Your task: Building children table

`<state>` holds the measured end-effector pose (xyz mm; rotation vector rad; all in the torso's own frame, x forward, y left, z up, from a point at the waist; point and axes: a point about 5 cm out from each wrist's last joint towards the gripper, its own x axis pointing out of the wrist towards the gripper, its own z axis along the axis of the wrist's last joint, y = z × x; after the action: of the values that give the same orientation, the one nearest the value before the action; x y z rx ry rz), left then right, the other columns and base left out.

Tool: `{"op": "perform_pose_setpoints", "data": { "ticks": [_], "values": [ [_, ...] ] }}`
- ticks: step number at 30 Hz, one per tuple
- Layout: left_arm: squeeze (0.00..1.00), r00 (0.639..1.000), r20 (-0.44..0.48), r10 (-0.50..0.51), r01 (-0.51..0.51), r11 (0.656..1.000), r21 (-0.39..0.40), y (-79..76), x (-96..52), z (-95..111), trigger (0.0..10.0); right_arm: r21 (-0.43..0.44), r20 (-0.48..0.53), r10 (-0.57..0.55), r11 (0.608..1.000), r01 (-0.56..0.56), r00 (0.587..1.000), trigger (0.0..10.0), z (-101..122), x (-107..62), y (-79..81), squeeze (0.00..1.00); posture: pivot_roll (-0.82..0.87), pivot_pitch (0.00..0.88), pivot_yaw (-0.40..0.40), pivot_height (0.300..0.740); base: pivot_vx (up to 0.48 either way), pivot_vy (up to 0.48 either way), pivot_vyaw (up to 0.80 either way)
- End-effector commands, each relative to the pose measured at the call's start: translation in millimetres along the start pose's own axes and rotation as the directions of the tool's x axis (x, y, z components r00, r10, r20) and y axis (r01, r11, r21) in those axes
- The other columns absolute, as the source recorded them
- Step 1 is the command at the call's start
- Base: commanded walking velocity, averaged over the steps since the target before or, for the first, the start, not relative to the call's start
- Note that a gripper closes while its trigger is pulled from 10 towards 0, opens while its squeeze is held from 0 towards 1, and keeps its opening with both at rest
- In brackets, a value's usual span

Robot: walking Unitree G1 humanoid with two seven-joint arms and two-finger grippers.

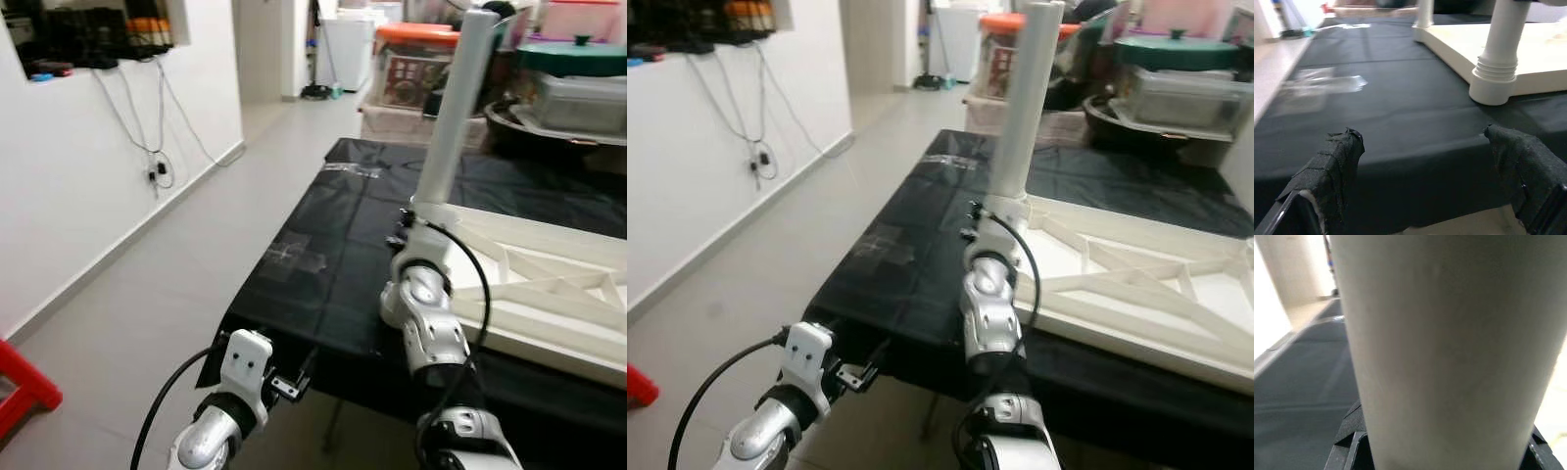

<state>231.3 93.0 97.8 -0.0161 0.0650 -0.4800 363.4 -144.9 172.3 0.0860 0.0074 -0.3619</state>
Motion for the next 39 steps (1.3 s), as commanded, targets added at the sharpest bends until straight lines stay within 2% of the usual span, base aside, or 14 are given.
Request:
{"op": "perform_pose_setpoints", "data": {
  "ticks": [1,2,3,5,9,10,13,15,20,26,29,31,34,39],
  "values": [
    [0.00,1.000,-0.004,-0.002,0.002,1.000,0.006,-1.4,-0.6,-1.9,10.0,0.127,-0.071,0.097,0.988,-0.087,0.993,7.2,-21.1,-17.3,32.6,0.00,0.11,0.000,-0.043,0.740,0.000,0.000,0.00],
    [0.00,1.000,-0.004,-0.002,0.002,1.000,0.006,-1.4,-0.6,-1.9,10.0,0.127,-0.071,0.097,0.988,-0.087,0.993,7.2,-21.1,-17.3,32.6,0.00,0.11,0.000,-0.043,0.740,0.000,0.000,0.00],
    [0.00,1.000,-0.004,-0.001,0.001,1.000,0.006,-1.4,-0.9,-1.9,10.0,0.128,-0.045,0.176,0.977,-0.169,0.983,10.0,-21.4,-17.8,40.9,0.97,0.11,0.000,-0.041,0.740,0.000,0.000,0.00],
    [0.00,1.000,-0.004,0.000,0.000,1.000,0.006,-1.5,-1.1,-1.9,10.0,0.123,-0.030,0.226,0.968,-0.221,0.974,10.0,-21.8,-18.1,45.3,1.00,0.11,0.000,-0.041,0.740,0.000,0.000,0.00],
    [0.00,1.000,-0.004,-0.003,0.003,1.000,0.004,-1.5,-1.0,-1.8,10.0,0.102,0.020,0.322,0.941,-0.323,0.946,10.0,-15.2,-15.4,41.1,0.87,0.11,0.000,-0.036,0.740,0.000,0.000,0.00],
    [0.00,1.000,-0.004,-0.002,0.003,1.000,0.003,-1.5,-0.8,-1.6,10.0,0.124,0.031,0.414,0.901,-0.415,0.910,10.0,-13.0,-12.1,42.1,0.00,0.11,0.000,-0.038,0.740,0.000,0.000,0.00],
    [0.00,1.000,-0.003,-0.003,0.003,1.000,0.002,-1.3,-0.1,-1.1,10.0,0.155,0.015,0.653,0.746,-0.647,0.757,10.0,-9.7,-2.7,40.2,0.00,0.11,0.000,-0.037,0.740,0.000,0.000,0.00],
    [0.00,1.000,-0.003,-0.003,0.003,1.000,0.002,-1.3,-0.1,-1.1,10.0,0.155,0.015,0.653,0.746,-0.647,0.757,10.0,-9.7,-2.7,40.2,0.00,0.11,0.000,-0.037,0.740,0.000,0.000,0.00],
    [0.00,1.000,-0.001,-0.005,0.005,1.000,0.003,-1.1,0.8,-0.5,10.0,0.110,-0.106,0.951,0.302,-0.947,0.291,10.0,-2.3,-0.1,32.6,0.00,0.12,0.000,-0.043,0.740,0.000,0.000,0.00],
    [0.00,1.000,0.002,0.008,-0.009,1.000,0.008,-0.8,-0.2,0.5,10.0,0.091,-0.213,0.976,-0.030,-0.995,-0.049,10.0,2.0,-10.9,44.9,0.00,0.15,0.000,-0.063,0.740,0.000,0.000,0.00],
    [0.00,1.000,0.002,0.012,-0.012,1.000,0.010,-0.9,-0.8,0.7,10.0,0.084,-0.225,0.969,-0.086,-0.993,-0.103,10.0,3.2,-14.3,53.4,0.00,0.16,0.000,-0.066,0.740,0.000,0.000,0.00],
    [0.00,1.000,0.002,0.014,-0.014,1.000,0.011,-0.8,-1.6,0.9,10.0,0.092,-0.211,0.967,-0.129,-0.987,-0.145,2.3,4.7,-18.0,60.6,0.00,0.16,0.000,-0.065,0.740,0.000,0.000,0.00],
    [0.00,1.000,0.002,0.014,-0.014,1.000,0.012,-0.7,-1.8,1.0,10.0,0.101,-0.204,0.965,-0.148,-0.984,-0.166,0.0,5.3,-19.0,62.1,0.00,0.16,0.000,-0.065,0.740,0.000,0.000,0.00],
    [0.00,1.000,0.000,0.012,-0.012,1.000,0.009,-1.5,-1.6,0.6,10.0,-0.001,-0.183,0.983,0.015,-1.000,0.014,0.0,2.6,-10.5,60.3,0.00,0.15,0.000,-0.065,0.740,0.000,0.000,0.00]
  ]
}}
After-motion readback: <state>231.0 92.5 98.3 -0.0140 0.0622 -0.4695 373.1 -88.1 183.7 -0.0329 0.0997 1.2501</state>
